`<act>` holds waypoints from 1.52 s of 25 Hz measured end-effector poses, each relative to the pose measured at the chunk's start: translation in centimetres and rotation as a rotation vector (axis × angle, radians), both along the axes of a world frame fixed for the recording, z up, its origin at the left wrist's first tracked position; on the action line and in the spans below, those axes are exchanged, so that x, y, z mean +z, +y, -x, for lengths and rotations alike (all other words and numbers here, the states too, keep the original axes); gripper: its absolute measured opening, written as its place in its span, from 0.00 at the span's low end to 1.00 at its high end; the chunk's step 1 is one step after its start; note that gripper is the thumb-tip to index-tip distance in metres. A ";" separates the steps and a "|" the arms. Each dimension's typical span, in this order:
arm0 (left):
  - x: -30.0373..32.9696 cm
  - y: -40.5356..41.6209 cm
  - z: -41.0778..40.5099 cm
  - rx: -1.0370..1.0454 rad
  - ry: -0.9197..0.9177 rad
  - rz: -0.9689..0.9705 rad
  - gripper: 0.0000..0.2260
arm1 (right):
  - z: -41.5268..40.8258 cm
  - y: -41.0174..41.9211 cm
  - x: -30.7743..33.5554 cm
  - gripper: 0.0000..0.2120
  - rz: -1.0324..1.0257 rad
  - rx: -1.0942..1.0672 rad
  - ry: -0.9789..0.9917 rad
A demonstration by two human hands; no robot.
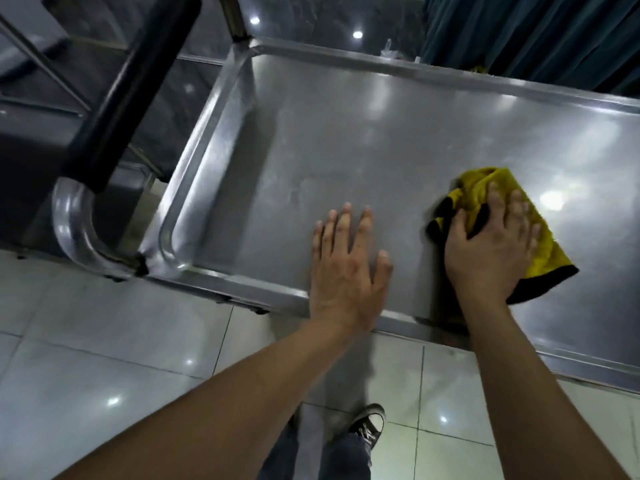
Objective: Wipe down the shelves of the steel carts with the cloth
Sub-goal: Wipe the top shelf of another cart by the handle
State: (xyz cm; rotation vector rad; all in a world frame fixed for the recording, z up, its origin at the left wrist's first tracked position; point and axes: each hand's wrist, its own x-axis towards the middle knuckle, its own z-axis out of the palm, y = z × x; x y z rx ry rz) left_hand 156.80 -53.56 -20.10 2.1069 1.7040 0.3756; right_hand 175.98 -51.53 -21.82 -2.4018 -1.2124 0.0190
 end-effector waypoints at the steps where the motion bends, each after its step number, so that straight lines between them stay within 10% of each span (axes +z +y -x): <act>1: 0.1 0.2 1.5 -0.015 -0.010 -0.012 0.30 | 0.1 -0.1 -0.2 0.30 0.000 -0.002 -0.011; 9: -1.4 0.1 20.3 0.276 0.294 -0.103 0.33 | 3.0 -0.6 0.4 0.32 0.026 0.082 -0.013; 17: -2.8 0.0 20.7 0.333 0.192 -0.193 0.34 | 22.6 3.7 -0.1 0.27 -0.018 0.798 -0.084; 27: -3.2 0.4 20.5 0.334 0.139 -0.261 0.33 | 21.9 27.0 1.3 0.33 0.209 0.525 -0.057; 38: -3.7 0.6 21.2 0.329 0.070 -0.336 0.35 | 26.3 5.3 0.8 0.25 0.010 0.989 0.007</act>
